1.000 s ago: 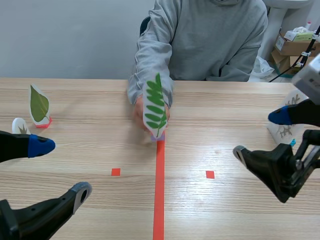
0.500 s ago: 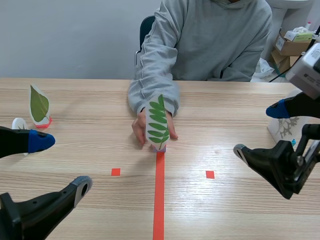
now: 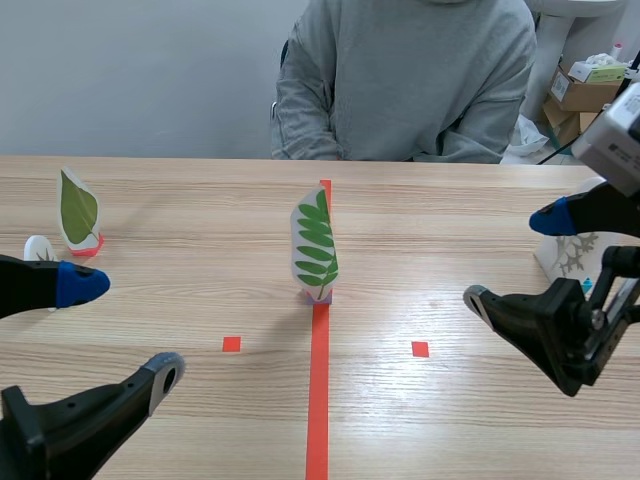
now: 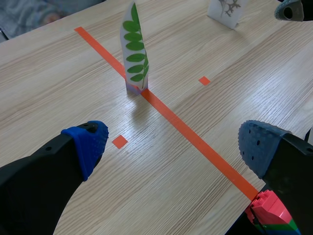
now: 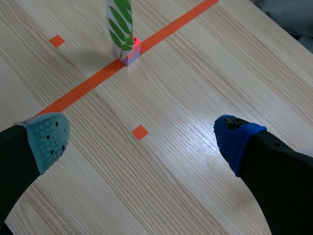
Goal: Do the leaf sorting experiment
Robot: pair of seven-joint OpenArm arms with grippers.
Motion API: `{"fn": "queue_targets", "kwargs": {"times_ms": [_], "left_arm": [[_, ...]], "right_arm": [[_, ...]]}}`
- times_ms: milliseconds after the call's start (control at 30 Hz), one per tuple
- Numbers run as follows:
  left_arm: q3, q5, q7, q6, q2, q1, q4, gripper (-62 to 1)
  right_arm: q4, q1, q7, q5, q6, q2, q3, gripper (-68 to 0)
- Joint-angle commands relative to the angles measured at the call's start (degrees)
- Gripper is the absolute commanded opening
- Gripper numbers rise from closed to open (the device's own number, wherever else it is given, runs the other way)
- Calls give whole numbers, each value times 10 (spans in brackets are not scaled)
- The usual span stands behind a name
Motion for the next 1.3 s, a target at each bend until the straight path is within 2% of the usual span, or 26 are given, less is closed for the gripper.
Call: {"fn": "queue_targets", "kwargs": {"times_ms": [0, 1267], "left_arm": [[4, -8, -8, -1, 3, 0, 5, -43], [4, -7, -8, -1, 3, 0, 5, -43]], "right_arm": [[9, 7, 7, 4, 0, 2, 3, -67], [9, 5, -1, -7, 0, 2, 3, -67]]}}
